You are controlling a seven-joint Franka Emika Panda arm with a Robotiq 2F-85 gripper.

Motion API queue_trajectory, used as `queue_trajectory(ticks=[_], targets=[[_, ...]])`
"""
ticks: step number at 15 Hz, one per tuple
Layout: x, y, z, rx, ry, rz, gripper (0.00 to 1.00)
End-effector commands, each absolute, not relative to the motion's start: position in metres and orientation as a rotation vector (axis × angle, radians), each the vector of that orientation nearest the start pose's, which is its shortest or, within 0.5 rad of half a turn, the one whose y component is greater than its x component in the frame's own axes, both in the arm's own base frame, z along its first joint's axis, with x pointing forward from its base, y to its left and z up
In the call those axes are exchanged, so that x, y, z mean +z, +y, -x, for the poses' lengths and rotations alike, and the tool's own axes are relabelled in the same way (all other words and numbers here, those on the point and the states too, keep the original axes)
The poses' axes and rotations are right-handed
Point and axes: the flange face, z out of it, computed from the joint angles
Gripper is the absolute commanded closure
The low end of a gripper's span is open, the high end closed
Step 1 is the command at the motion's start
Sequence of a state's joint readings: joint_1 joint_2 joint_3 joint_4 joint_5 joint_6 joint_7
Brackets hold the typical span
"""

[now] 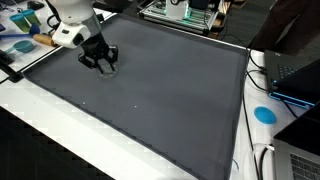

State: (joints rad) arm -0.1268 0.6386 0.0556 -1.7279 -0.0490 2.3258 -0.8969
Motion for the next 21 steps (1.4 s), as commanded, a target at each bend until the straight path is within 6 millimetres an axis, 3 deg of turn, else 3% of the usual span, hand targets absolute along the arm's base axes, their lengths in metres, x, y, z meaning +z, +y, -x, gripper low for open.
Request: queue_trajectory(ticks=[1,3,10,11,12,15,21], targets=[[0.205,-0.051,-0.667,0.055,-1.328,2.852,0.87],[0.205,-0.051,-0.667,0.055,-1.334,2.850,0.99],[0.208,-0.051,-0.668,0.064,-1.335,2.850,0.99],[0.209,-0.051,-0.668,0.073,-1.323,2.852,0.93],[0.210,-0.050,-0.667,0.079,-1.322,2.850,0.71],[0.215,-0.050,-0.667,0.078,-1.298,2.850,0.62],[0.225,-0.049,-0.668,0.095,-1.236,2.860,0.16]])
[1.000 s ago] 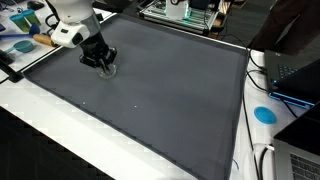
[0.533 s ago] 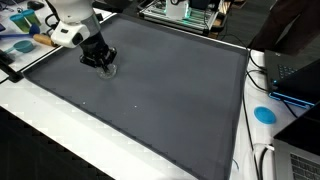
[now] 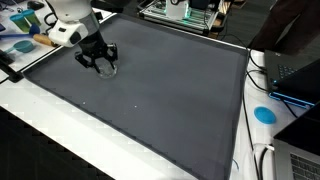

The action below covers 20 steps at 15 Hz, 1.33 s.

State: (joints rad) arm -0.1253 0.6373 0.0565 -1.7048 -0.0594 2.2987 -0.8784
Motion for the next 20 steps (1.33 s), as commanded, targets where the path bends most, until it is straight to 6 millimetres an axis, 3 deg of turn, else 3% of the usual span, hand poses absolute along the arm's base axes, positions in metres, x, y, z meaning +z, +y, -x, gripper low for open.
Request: queue_trajectory(ticks=[1,3,11,16,20], targets=[[0.227,-0.048,-0.668,0.101,-1.223,2.864,0.09],[0.233,-0.047,-0.668,0.100,-1.212,2.861,0.00],[0.278,-0.061,-0.667,0.087,-1.053,2.821,0.00],[0.309,-0.091,-0.668,0.006,-0.841,2.774,0.00],[0.319,-0.125,-0.667,-0.080,-0.664,2.743,0.00]])
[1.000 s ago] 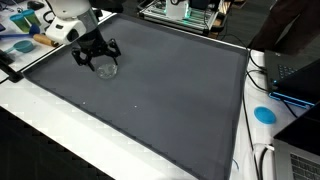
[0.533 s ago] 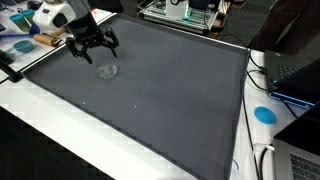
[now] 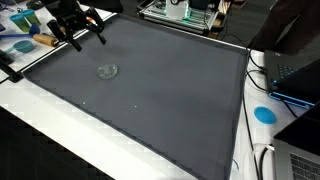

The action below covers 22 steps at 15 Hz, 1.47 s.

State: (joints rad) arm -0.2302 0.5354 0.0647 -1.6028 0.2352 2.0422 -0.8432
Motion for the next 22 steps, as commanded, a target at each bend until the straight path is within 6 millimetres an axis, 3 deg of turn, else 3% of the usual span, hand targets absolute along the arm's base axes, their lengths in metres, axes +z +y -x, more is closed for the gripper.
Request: queue_trajectory(ticks=[1,12,22], targets=[[0.319,-0.133,-0.666,-0.093,-0.617,2.737,0.00],[0.311,-0.200,-0.654,-0.179,-0.176,2.641,0.00],[0.304,-0.215,-0.653,-0.180,-0.011,2.631,0.00]])
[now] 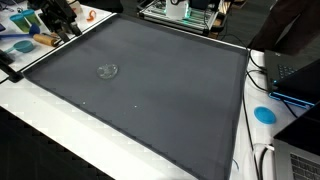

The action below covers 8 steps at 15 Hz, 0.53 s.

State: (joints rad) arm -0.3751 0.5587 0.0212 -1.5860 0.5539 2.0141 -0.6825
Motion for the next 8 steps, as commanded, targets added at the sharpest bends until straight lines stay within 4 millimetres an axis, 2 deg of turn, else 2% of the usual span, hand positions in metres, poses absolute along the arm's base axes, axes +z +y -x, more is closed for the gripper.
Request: queue_trajectory(ticks=[1,8], targets=[[0.3031,-0.2160,-0.6541,-0.177,0.001,2.634,0.00],[0.2973,-0.2166,-0.6605,-0.155,0.033,2.649,0.00]])
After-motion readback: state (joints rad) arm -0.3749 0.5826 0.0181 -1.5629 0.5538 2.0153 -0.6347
